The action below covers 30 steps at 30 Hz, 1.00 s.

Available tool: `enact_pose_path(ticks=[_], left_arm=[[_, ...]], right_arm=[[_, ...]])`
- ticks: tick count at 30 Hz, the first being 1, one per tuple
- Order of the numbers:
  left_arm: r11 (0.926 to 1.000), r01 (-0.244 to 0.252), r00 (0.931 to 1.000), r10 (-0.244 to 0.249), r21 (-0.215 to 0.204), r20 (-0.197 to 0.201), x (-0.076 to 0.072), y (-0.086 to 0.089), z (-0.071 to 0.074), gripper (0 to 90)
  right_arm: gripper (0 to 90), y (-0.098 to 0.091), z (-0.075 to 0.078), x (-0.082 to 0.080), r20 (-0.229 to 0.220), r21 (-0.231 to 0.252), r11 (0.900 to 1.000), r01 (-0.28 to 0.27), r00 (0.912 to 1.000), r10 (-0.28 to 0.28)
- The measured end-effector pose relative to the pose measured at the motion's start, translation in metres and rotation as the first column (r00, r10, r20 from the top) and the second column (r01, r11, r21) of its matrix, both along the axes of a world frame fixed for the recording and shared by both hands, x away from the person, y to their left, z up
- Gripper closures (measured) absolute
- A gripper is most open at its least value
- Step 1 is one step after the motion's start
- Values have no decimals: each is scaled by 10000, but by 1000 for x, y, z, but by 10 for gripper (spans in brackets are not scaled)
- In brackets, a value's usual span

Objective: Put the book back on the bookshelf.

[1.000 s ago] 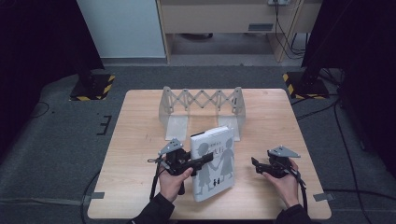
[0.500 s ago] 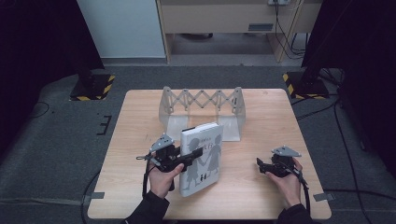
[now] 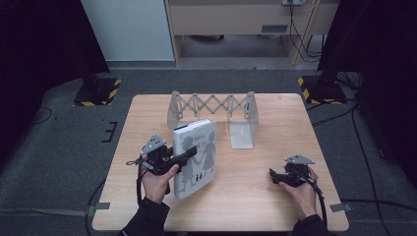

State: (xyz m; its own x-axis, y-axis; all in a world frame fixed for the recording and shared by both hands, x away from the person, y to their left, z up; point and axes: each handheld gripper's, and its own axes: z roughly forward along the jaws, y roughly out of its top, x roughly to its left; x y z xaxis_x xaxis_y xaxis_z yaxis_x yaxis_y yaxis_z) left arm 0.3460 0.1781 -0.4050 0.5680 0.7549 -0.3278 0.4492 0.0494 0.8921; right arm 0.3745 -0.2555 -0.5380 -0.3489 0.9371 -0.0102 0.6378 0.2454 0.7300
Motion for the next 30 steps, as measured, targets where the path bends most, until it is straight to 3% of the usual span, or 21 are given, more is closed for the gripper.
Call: enact_pose_path(ticks=[8,11,17,30], left_arm=[[9981,-610,9979,609,58,226,5,16,7,527],[9955,-897,9952,885,289,409,7,20,11,526],[9895,-1420,9886,1404,259,545,14,33,15,527],[9764,-2145,9760,2133,260,433,47,36,14,527]], right_arm=[[114,-1,-1,1,-98,58,10000,28,9999,-27],[90,-1,-1,2,-158,67,10000,55,9999,-54],[73,0,-1,2,-217,70,10000,13,9998,-11],[65,0,-1,3,-216,77,10000,61,9997,-59]])
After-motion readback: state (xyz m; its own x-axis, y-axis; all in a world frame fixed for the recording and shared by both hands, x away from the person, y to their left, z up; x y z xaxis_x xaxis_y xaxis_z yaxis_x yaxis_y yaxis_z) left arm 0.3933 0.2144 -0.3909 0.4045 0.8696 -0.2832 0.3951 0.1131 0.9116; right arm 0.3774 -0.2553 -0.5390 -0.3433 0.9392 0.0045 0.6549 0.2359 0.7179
